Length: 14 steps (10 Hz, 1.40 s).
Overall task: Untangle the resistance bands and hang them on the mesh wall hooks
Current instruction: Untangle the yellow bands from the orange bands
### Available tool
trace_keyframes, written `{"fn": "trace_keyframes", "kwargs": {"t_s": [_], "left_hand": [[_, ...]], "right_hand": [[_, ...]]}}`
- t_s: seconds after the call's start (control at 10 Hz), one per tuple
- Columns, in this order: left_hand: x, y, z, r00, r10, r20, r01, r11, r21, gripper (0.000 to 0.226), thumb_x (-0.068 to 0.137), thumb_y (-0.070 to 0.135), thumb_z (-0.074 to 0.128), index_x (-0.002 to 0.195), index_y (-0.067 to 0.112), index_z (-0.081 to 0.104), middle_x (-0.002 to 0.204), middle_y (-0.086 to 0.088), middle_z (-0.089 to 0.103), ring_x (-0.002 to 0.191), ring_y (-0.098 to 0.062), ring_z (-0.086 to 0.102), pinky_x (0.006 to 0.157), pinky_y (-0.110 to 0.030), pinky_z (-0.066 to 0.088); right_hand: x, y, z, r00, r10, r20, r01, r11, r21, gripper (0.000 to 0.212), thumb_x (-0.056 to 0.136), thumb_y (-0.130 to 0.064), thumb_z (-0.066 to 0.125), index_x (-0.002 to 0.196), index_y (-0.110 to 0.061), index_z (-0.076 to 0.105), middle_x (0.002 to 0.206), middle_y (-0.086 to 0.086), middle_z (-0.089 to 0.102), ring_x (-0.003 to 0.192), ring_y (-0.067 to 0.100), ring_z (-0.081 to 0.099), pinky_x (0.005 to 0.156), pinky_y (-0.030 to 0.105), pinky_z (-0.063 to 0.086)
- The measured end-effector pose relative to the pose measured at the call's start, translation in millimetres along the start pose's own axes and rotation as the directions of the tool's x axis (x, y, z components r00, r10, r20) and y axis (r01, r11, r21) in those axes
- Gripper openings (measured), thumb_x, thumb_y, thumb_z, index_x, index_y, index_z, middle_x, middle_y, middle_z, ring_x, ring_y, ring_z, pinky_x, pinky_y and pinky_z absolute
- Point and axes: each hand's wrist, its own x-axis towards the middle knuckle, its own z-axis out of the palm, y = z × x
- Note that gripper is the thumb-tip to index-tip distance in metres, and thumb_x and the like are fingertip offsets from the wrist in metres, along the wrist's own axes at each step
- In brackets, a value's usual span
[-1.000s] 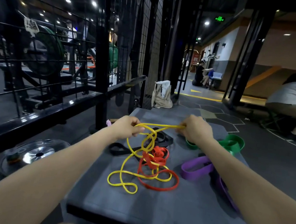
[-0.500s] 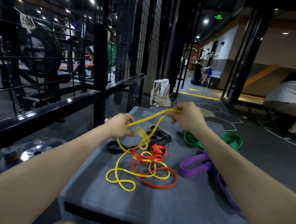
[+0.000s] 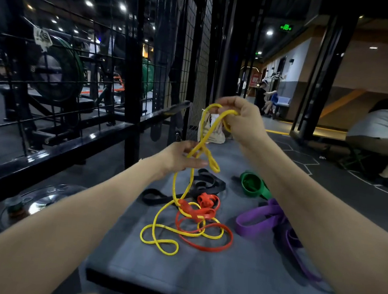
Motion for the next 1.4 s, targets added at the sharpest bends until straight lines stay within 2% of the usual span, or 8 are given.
{"fn": "trace_keyframes", "kwargs": {"t_s": [0.2,0.3,0.5,0.7,0.8,1.1,1.2,1.4], "left_hand": [[-4.8,-1.0,6.7,0.991,-0.045,0.127,-0.007,0.924,0.383,0.023,0.088,0.033,0.063,0.074,0.015,0.06,0.067,0.003,0.054,0.06,-0.003,0.05,0.06,-0.013,0.04],[-5.3,-15.9,3.4,0.986,-0.13,0.106,0.049,0.827,0.56,0.03,0.092,0.04,0.053,0.085,0.014,0.065,0.072,0.004,0.053,0.069,-0.01,0.049,0.067,-0.024,0.038],[-8.3,-25.3,-8.7,0.96,-0.255,-0.115,0.23,0.954,-0.192,0.037,0.1,0.028,0.04,0.065,0.014,0.044,0.063,-0.002,0.043,0.048,-0.01,0.048,0.061,-0.022,0.039],[-18.2,-25.4,-31.8,0.95,-0.309,-0.033,0.256,0.837,-0.484,0.042,0.091,0.05,0.048,0.065,0.018,0.042,0.046,0.008,0.026,0.046,-0.01,0.026,0.046,-0.018,0.037],[-19.7,-27.7,-41.0,0.95,-0.31,-0.048,0.227,0.785,-0.577,0.043,0.09,0.051,0.048,0.066,0.016,0.045,0.045,0.008,0.03,0.042,-0.007,0.026,0.04,-0.015,0.034],[-20.2,-41.1,-51.9,0.935,-0.325,-0.141,0.184,0.786,-0.59,0.03,0.101,0.027,0.038,0.081,0.013,0.056,0.061,0.003,0.054,0.073,-0.018,0.055,0.09,-0.041,0.047],[-19.2,-43.4,-54.9,0.933,-0.325,-0.153,0.176,0.785,-0.594,0.028,0.101,0.024,0.036,0.086,0.012,0.057,0.076,-0.002,0.058,0.081,-0.019,0.058,0.089,-0.042,0.047],[-13.2,-51.2,-55.9,0.931,-0.308,-0.193,0.166,0.833,-0.527,0.026,0.101,0.021,0.037,0.09,0.013,0.059,0.087,-0.004,0.06,0.088,-0.018,0.06,0.092,-0.044,0.045]], "right_hand": [[1.9,-9.9,2.6,0.994,-0.009,-0.107,0.038,0.963,0.268,0.041,0.083,0.018,0.037,0.091,-0.012,0.063,0.08,0.001,0.066,0.066,0.003,0.061,0.054,0.013,0.047],[5.2,-3.0,-3.5,0.972,-0.005,-0.234,0.018,0.998,0.053,0.041,0.081,0.017,0.036,0.09,-0.012,0.064,0.076,-0.003,0.061,0.068,0.003,0.056,0.054,0.006,0.046],[8.5,66.1,-17.5,0.96,0.246,-0.132,-0.274,0.744,-0.609,0.018,0.091,-0.004,0.047,0.086,-0.006,0.064,0.067,0.004,0.051,0.063,0.023,0.048,0.053,0.027,0.035],[4.5,118.9,10.9,0.848,0.529,-0.025,-0.459,0.711,-0.532,0.029,0.086,-0.007,0.053,0.112,0.003,0.059,0.113,0.022,0.061,0.085,0.019,0.046,0.063,0.023,0.041],[-6.5,96.9,28.7,0.778,0.624,0.077,-0.397,0.583,-0.709,0.003,0.092,-0.009,0.051,0.092,-0.012,0.052,0.079,0.004,0.053,0.083,0.019,0.043,0.054,0.022,0.032],[-2.6,130.8,52.9,0.786,0.588,0.19,-0.291,0.623,-0.726,0.016,0.088,-0.013,0.057,0.077,-0.001,0.06,0.074,0.014,0.059,0.064,0.022,0.054,0.039,0.02,0.034],[-6.5,134.6,49.4,0.785,0.513,0.347,-0.178,0.724,-0.667,0.02,0.074,-0.019,0.075,0.074,-0.005,0.061,0.069,0.006,0.055,0.069,0.02,0.051,0.06,0.029,0.041],[-24.8,124.2,44.4,0.694,0.417,0.586,-0.242,0.903,-0.356,0.039,0.076,-0.042,0.069,0.087,-0.005,0.065,0.059,0.0,0.04,0.046,0.006,0.035,0.045,0.016,0.029]]}}
